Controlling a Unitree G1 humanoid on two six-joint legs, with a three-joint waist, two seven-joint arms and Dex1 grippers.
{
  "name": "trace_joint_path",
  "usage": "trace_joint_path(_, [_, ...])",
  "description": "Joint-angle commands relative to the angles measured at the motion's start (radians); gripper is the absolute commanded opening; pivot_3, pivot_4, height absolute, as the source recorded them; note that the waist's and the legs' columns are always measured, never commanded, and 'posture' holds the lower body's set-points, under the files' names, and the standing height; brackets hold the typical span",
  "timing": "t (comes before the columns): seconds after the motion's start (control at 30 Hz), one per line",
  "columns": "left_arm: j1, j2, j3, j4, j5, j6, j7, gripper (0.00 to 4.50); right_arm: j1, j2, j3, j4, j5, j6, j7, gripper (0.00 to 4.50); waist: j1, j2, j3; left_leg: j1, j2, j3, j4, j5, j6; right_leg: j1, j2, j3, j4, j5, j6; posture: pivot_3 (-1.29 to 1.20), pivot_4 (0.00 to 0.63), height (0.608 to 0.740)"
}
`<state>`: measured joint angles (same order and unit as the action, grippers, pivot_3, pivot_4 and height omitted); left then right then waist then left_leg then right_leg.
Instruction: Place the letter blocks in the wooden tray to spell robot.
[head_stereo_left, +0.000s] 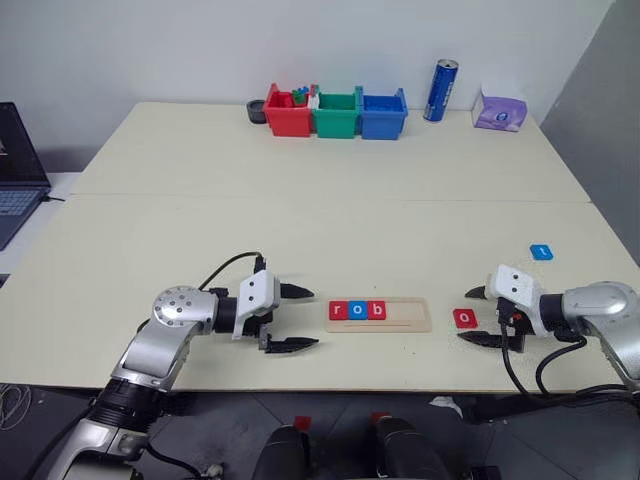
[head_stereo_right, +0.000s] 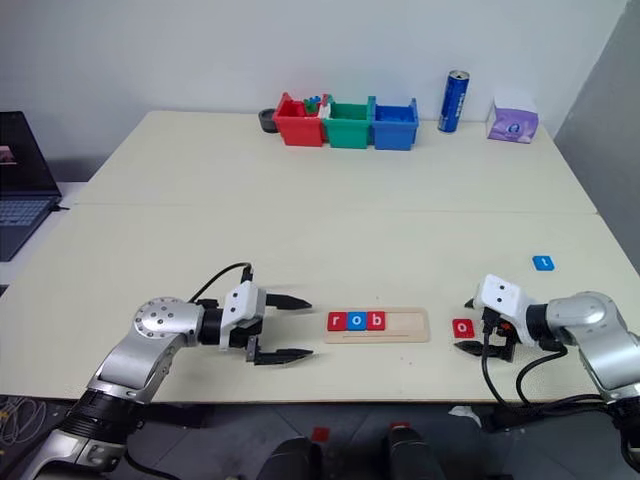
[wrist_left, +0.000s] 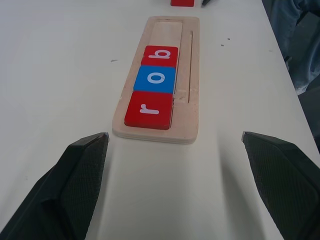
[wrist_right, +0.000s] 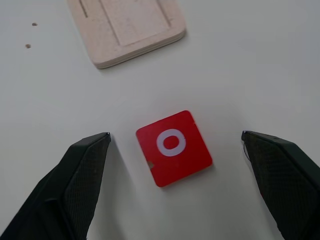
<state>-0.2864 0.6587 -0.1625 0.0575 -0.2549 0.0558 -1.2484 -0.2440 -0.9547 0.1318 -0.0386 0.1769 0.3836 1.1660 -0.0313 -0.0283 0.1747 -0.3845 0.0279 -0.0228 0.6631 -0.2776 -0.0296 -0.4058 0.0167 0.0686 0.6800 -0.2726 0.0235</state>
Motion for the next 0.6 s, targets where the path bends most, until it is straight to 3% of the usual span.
trace_joint_path(0.03, [0.005, 0.003, 0.012, -0.008, 0.002, -0.025, 0.004, 4.50, -0.042, -0.003, 0.015, 0.033, -0.022, -0.031, 0.030, 4.11, 0.000, 0.000, 0.000, 0.000, 0.000, 0.000, 0.000, 0.000, 0.000, 0.000, 0.000, 0.000, 0.000, 0.000, 0.000, 0.00, 0.150, 0.740])
trace_joint_path(0.3, [0.022, 0.006, 0.023, -0.053, -0.011, 0.013, 0.031, 4.50, -0.053, 0.002, 0.000, 0.030, -0.002, -0.023, 0.055, 1.51, 0.000, 0.000, 0.000, 0.000, 0.000, -0.001, 0.000, 0.000, 0.000, 0.000, 0.000, 0.000, 0.000, 0.000, 0.000, 0.00, 0.150, 0.740])
trace_joint_path(0.5, [0.039, 0.002, 0.056, -0.089, -0.057, 0.064, 0.056, 4.50, -0.074, 0.019, -0.050, -0.121, 0.114, 0.125, 0.052, 1.46, -0.001, 0.001, 0.000, 0.000, 0.001, -0.002, 0.000, 0.000, 0.000, 0.000, 0.000, 0.000, 0.001, 0.000, 0.000, 0.00, 0.150, 0.740])
trace_joint_path(0.6, [0.047, 0.006, 0.071, -0.080, -0.070, 0.060, 0.048, 4.50, -0.099, 0.040, -0.013, -0.202, 0.122, 0.171, 0.034, 1.46, -0.001, 0.001, 0.000, 0.000, 0.001, -0.003, 0.000, 0.000, 0.000, 0.000, 0.000, 0.000, 0.001, 0.000, 0.000, 0.00, 0.150, 0.740])
